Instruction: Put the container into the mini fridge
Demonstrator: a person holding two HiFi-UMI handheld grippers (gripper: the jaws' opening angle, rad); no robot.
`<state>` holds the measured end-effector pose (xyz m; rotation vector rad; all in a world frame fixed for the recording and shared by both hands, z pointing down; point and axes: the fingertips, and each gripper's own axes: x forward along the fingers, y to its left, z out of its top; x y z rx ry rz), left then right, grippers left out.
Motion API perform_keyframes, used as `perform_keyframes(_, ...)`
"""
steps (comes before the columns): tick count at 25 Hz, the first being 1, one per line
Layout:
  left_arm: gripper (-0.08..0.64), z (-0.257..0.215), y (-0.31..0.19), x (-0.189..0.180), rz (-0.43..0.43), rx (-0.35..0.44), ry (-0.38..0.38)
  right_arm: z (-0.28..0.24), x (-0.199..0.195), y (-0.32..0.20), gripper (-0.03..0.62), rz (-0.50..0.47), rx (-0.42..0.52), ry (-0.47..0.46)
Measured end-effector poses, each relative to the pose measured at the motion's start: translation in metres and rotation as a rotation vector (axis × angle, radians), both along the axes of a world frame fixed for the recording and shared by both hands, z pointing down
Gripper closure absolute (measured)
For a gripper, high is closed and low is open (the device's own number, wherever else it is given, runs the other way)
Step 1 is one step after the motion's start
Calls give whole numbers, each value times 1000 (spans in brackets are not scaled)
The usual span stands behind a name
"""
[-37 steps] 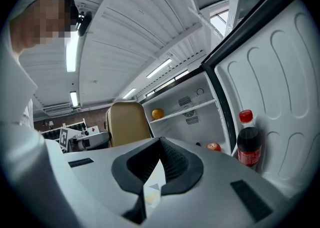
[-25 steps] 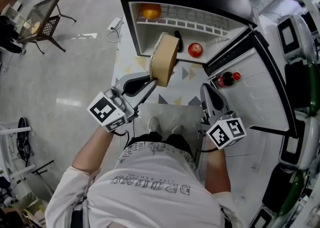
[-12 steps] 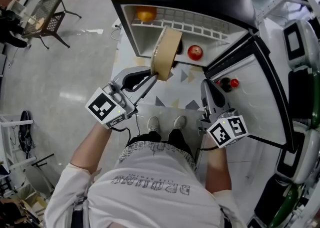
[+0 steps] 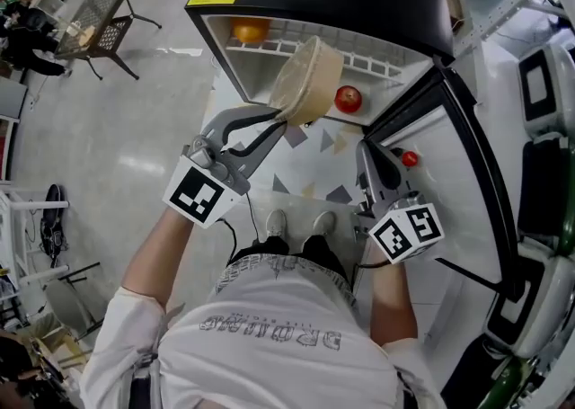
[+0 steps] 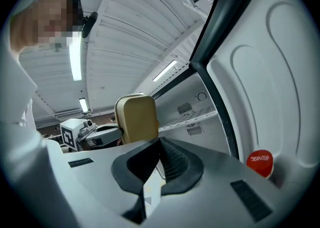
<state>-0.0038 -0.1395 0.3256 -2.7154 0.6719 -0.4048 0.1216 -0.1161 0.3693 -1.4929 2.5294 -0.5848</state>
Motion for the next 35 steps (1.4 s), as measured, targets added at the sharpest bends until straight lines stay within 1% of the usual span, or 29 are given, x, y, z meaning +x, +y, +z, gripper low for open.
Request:
perform_keyframes(12, 512, 13, -18, 35, -14, 200, -295, -2, 11, -7, 591, -32, 19, -25)
perform_keyframes(17, 512, 14, -21, 44, 12, 268, -387, -1, 9, -11, 591, -40, 20, -31)
perform_keyframes(21, 512, 12, -19, 48, 25, 358, -483, 0, 6, -12, 591, -49, 17, -37)
perform_keyframes(27, 513, 16, -28, 54, 33, 423, -572, 3, 3, -11, 591, -55, 11, -44)
perform_keyframes(35, 513, 18, -51, 66, 41, 455, -629, 9, 8, -10, 591, -54, 4, -47)
